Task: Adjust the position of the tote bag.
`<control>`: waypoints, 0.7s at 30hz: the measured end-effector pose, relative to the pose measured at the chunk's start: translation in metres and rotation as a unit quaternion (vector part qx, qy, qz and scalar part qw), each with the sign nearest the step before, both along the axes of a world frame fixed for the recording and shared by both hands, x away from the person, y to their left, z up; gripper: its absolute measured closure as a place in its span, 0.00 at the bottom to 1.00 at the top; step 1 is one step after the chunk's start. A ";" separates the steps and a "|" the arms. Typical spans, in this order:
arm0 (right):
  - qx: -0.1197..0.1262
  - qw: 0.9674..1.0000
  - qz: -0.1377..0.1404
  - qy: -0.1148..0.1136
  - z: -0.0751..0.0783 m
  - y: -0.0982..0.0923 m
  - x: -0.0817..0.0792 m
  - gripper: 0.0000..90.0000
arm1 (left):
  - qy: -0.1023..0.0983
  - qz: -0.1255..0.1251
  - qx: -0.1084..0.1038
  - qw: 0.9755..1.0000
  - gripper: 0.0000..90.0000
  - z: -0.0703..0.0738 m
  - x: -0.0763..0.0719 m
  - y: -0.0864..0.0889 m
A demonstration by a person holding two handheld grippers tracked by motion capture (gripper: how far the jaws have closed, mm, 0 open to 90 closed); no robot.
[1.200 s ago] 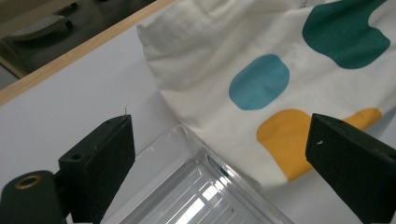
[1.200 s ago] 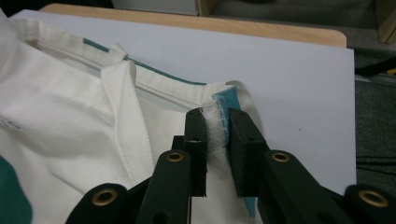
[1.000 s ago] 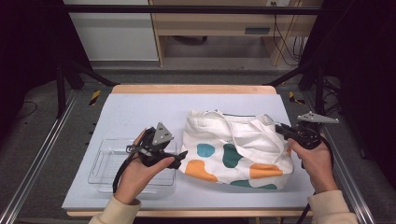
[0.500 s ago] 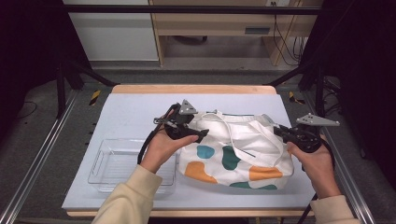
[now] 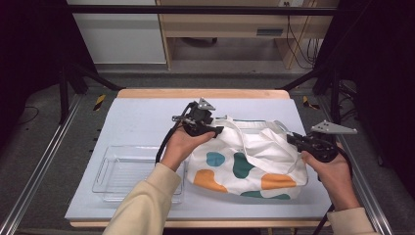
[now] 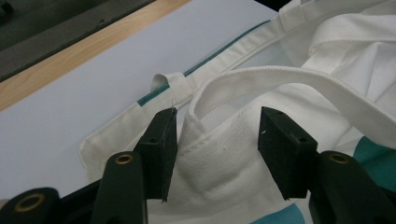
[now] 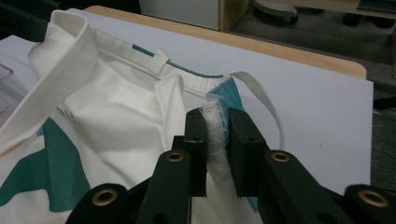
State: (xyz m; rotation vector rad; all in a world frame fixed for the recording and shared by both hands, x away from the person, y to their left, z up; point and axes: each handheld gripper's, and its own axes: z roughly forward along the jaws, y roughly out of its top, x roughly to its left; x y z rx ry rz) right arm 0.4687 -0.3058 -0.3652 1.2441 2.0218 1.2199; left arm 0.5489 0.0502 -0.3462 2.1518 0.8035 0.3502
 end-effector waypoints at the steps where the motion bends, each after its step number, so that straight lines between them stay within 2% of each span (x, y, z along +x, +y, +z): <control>1: 0.004 1.000 0.002 0.000 0.000 -0.001 -0.001 0.87 | 0.002 0.001 0.002 1.000 0.57 0.000 0.000 0.000; 3: 0.003 1.000 0.002 0.000 0.000 -0.001 -0.003 0.87 | 0.010 0.005 0.006 1.000 0.59 0.000 0.000 0.000; 4: 0.002 1.000 0.003 0.000 -0.001 -0.002 -0.005 0.87 | 0.008 0.008 0.005 1.000 0.67 0.000 0.000 0.001; 6: 0.002 1.000 0.004 0.001 -0.001 -0.002 -0.005 0.87 | 0.012 0.009 0.011 1.000 0.69 0.000 -0.001 0.001; 7: 0.005 1.000 0.002 -0.001 -0.001 -0.003 -0.006 0.87 | 0.010 0.010 0.013 1.000 0.75 0.000 -0.001 0.001; 8: 0.005 1.000 0.002 -0.001 -0.001 -0.003 -0.006 0.87 | 0.009 0.012 0.012 1.000 0.75 -0.001 -0.001 0.002; 10: 0.003 1.000 0.002 -0.001 -0.002 -0.003 -0.008 0.87 | 0.020 0.001 0.006 1.000 0.90 -0.001 -0.002 0.003; 11: 0.003 1.000 0.002 -0.001 -0.002 -0.003 -0.008 0.87 | 0.023 -0.001 0.015 1.000 0.90 -0.002 -0.002 0.002; 14: 0.003 1.000 0.001 -0.003 -0.002 -0.004 -0.011 0.87 | 0.025 -0.003 0.018 1.000 0.96 -0.005 -0.001 0.001; 17: 0.002 1.000 0.002 -0.005 -0.002 -0.004 -0.012 0.87 | 0.023 -0.006 0.015 1.000 0.88 -0.004 -0.002 0.002; 18: 0.003 1.000 0.002 -0.003 -0.003 -0.005 -0.012 0.87 | 0.010 -0.003 0.012 1.000 0.86 -0.001 -0.003 0.003; 21: 0.006 1.000 0.002 -0.006 -0.003 -0.005 -0.013 0.88 | 0.000 0.004 0.005 1.000 0.82 0.002 -0.003 0.005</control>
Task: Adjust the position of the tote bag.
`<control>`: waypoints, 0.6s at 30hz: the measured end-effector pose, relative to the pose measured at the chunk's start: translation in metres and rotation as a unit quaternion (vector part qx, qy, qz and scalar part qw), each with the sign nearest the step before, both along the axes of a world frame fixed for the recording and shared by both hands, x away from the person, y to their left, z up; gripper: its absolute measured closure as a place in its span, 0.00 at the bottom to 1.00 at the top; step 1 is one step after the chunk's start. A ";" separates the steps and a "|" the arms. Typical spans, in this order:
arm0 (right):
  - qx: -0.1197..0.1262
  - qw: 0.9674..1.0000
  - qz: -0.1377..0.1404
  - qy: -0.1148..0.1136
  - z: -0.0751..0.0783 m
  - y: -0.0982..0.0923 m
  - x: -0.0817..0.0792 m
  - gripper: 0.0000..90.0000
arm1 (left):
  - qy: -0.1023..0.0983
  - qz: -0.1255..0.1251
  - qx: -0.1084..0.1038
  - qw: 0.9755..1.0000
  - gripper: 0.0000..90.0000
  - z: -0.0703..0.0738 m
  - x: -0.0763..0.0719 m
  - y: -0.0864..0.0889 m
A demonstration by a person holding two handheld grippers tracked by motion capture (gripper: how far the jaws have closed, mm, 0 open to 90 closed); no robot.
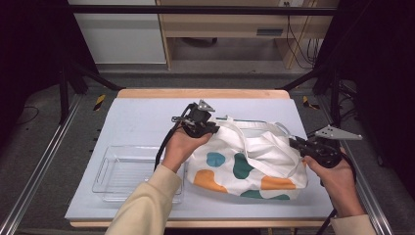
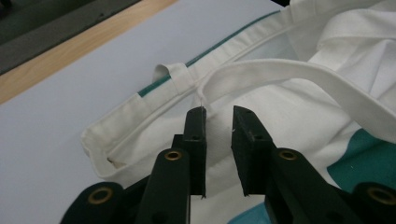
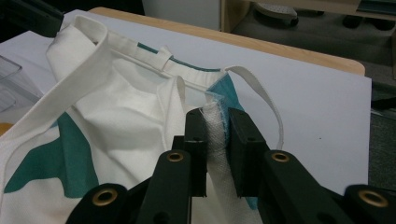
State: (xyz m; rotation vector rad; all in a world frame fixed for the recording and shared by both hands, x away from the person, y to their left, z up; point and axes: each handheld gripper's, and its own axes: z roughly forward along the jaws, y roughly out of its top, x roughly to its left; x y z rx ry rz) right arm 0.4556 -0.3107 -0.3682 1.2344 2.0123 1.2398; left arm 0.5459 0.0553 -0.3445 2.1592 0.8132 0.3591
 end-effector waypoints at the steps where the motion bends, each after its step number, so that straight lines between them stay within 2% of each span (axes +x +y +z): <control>1: -0.001 1.000 0.001 -0.001 0.000 0.000 0.000 0.87 | -0.005 0.003 -0.004 1.000 0.78 0.001 0.001 0.001; 2: -0.001 1.000 0.001 -0.001 0.000 0.000 -0.001 0.87 | -0.008 0.008 -0.008 1.000 0.73 0.001 0.002 0.002; 6: 0.002 1.000 0.002 -0.004 0.002 0.000 -0.004 0.88 | -0.012 0.010 -0.007 1.000 0.64 0.000 0.010 0.002; 9: 0.002 1.000 0.002 -0.004 0.001 0.000 -0.004 0.88 | -0.008 0.010 -0.016 1.000 0.64 0.000 0.013 0.001; 13: 0.003 1.000 0.004 -0.006 0.001 0.001 -0.005 0.88 | -0.005 0.006 -0.011 1.000 0.64 0.001 0.018 -0.005; 15: 0.005 1.000 0.004 -0.007 0.001 0.002 -0.005 0.88 | -0.011 0.007 0.001 1.000 0.65 0.002 0.020 -0.008; 18: 0.009 1.000 0.004 -0.009 0.001 0.001 -0.006 0.88 | -0.002 0.005 0.002 1.000 0.65 0.002 0.025 -0.010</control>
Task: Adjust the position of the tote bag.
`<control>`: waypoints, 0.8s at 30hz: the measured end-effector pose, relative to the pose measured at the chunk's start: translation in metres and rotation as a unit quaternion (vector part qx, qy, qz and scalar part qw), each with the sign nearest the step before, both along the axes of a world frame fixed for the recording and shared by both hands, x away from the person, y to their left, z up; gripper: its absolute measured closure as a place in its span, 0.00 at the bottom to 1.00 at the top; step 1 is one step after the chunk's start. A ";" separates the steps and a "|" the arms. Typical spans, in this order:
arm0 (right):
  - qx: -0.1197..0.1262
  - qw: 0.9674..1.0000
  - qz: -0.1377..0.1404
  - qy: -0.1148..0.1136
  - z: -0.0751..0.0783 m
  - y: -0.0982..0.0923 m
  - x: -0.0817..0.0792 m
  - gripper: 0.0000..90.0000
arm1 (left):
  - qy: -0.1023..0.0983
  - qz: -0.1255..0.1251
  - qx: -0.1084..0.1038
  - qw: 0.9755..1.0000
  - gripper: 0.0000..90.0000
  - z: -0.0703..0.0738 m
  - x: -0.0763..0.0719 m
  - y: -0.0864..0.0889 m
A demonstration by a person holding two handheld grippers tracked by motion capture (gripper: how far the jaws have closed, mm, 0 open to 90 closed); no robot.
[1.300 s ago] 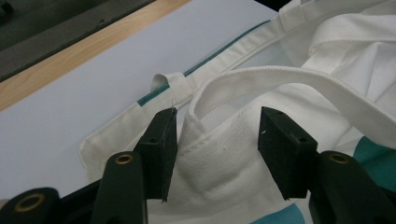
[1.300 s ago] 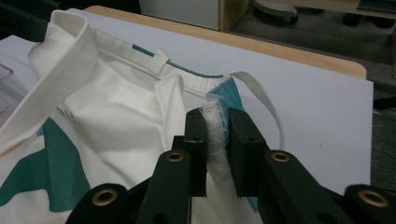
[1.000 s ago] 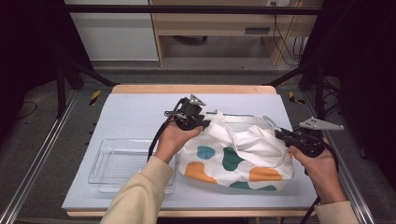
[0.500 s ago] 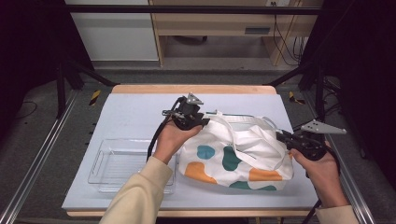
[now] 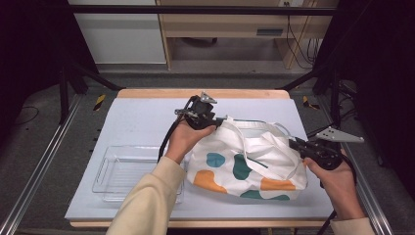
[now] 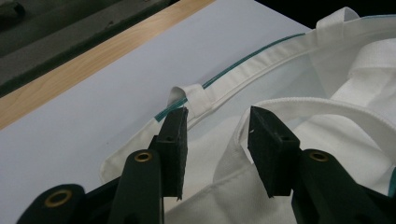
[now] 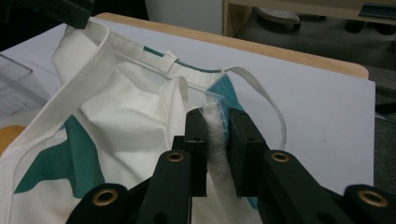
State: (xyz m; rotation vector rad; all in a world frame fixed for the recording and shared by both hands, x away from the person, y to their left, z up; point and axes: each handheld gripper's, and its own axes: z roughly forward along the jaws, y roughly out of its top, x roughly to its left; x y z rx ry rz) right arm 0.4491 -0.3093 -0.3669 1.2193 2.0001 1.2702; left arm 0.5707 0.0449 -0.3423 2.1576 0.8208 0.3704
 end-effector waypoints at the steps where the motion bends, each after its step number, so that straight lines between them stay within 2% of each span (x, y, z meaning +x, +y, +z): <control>1: 0.000 1.000 0.001 -0.001 0.000 0.000 0.000 0.88 | 0.003 -0.001 0.002 1.000 0.65 0.000 0.001 -0.001; 3: 0.002 1.000 -0.001 0.000 0.000 0.000 -0.001 0.88 | 0.012 -0.004 -0.001 1.000 0.66 -0.002 0.001 -0.003; 5: 0.002 1.000 0.000 -0.003 0.000 -0.002 -0.002 0.88 | 0.019 -0.007 0.012 1.000 0.74 -0.002 -0.001 -0.004; 8: 0.006 1.000 0.000 -0.003 0.001 -0.002 -0.003 0.88 | 0.037 -0.012 0.021 0.999 0.79 -0.002 -0.004 -0.002; 9: 0.007 1.000 0.000 -0.005 0.002 -0.003 -0.005 0.88 | 0.041 -0.015 0.022 0.999 0.87 -0.002 -0.004 -0.002; 12: 0.008 1.000 -0.002 -0.007 0.003 -0.005 -0.007 0.88 | 0.045 -0.021 0.027 0.998 0.91 -0.002 -0.010 -0.001; 14: 0.010 1.000 -0.004 -0.007 0.003 -0.005 -0.009 0.88 | 0.040 -0.019 0.028 0.999 0.93 -0.002 -0.017 -0.001; 17: 0.007 1.000 -0.006 -0.009 0.003 -0.007 -0.013 0.88 | 0.032 -0.021 0.015 0.999 0.94 0.001 -0.029 0.004; 19: 0.008 1.000 -0.009 -0.010 0.003 -0.008 -0.016 0.88 | 0.025 -0.026 0.005 0.999 0.95 0.005 -0.042 0.009; 24: 0.012 1.000 -0.015 -0.014 0.002 -0.011 -0.025 0.88 | 0.002 -0.045 0.001 0.999 0.95 0.011 -0.072 0.016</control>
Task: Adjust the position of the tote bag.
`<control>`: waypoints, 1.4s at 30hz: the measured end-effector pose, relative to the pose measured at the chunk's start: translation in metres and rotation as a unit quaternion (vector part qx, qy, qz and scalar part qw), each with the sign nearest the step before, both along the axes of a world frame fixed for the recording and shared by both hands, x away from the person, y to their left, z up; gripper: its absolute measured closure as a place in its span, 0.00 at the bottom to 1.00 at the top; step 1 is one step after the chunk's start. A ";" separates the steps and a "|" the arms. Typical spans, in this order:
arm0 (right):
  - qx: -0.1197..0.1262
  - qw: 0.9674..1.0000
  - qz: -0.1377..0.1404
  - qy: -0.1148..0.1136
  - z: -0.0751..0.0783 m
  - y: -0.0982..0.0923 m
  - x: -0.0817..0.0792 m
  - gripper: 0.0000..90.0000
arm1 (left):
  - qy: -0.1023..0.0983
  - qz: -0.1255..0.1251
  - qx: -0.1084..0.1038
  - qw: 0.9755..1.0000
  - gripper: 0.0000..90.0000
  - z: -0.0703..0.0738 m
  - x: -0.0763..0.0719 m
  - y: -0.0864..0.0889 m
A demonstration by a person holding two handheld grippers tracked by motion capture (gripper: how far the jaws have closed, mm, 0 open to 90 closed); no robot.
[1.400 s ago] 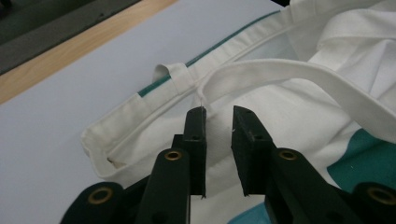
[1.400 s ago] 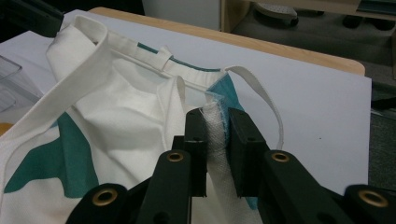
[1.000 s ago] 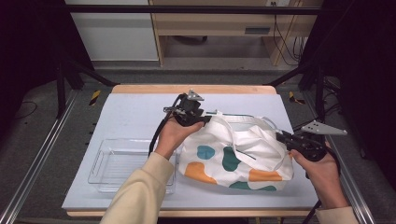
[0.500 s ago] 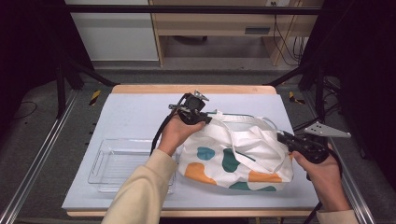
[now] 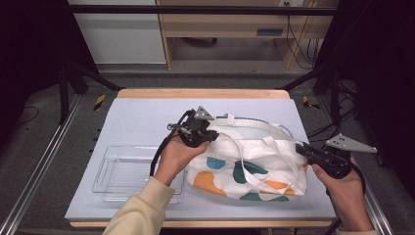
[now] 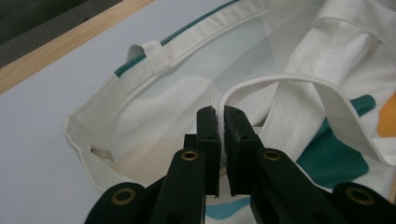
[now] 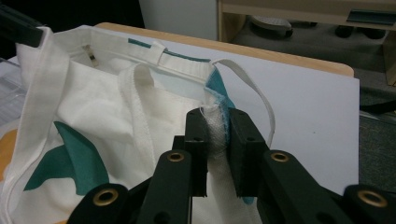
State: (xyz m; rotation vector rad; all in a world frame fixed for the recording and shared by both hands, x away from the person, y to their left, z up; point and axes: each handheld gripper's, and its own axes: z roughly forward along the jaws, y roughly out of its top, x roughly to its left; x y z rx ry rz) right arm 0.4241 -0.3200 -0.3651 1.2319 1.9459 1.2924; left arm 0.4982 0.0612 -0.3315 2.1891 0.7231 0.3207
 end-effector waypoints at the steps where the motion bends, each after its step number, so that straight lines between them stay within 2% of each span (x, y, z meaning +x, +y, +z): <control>1: 0.000 1.000 0.000 -0.003 0.000 0.000 -0.003 0.88 | -0.002 -0.003 0.000 1.000 0.95 0.000 -0.005 0.001; 5: 0.004 1.000 0.005 -0.013 0.003 0.001 -0.020 0.88 | -0.011 -0.013 0.000 1.000 0.95 -0.003 -0.025 0.004; 8: 0.008 1.000 0.005 -0.017 0.004 0.000 -0.026 0.88 | -0.014 -0.020 -0.004 1.000 0.95 -0.006 -0.038 0.008; 9: 0.012 1.000 0.006 -0.020 0.003 0.000 -0.034 0.88 | -0.015 -0.024 -0.004 1.000 0.95 -0.009 -0.045 0.010; 10: 0.014 1.000 0.007 -0.020 0.002 0.000 -0.037 0.88 | -0.015 -0.024 -0.004 1.000 0.95 -0.009 -0.045 0.010; 11: 0.016 1.000 0.009 -0.021 0.001 0.000 -0.041 0.88 | -0.018 -0.027 -0.003 0.999 0.95 -0.011 -0.053 0.012; 17: 0.019 0.999 0.013 -0.025 -0.004 0.000 -0.055 0.88 | -0.021 -0.031 -0.005 0.999 0.95 -0.020 -0.066 0.014; 30: 0.017 1.000 0.021 -0.008 -0.020 -0.002 -0.079 0.88 | -0.014 -0.042 -0.006 0.999 0.95 -0.047 -0.093 0.019; 35: 0.022 1.000 0.020 -0.006 -0.024 -0.004 -0.085 0.87 | -0.017 -0.046 0.004 0.999 0.95 -0.055 -0.103 0.018; 39: 0.021 0.999 0.022 -0.011 -0.023 -0.004 -0.085 0.83 | -0.016 -0.045 0.005 0.999 0.95 -0.061 -0.105 0.019; 40: 0.023 0.999 0.021 -0.014 -0.022 -0.006 -0.085 0.77 | -0.013 -0.045 0.008 0.999 0.95 -0.064 -0.105 0.019; 41: 0.023 0.999 0.021 -0.014 -0.022 -0.006 -0.085 0.77 | -0.013 -0.045 0.008 0.999 0.95 -0.064 -0.105 0.019; 42: 0.023 0.999 0.020 -0.016 -0.020 -0.006 -0.084 0.73 | -0.012 -0.045 0.009 0.999 0.95 -0.065 -0.105 0.018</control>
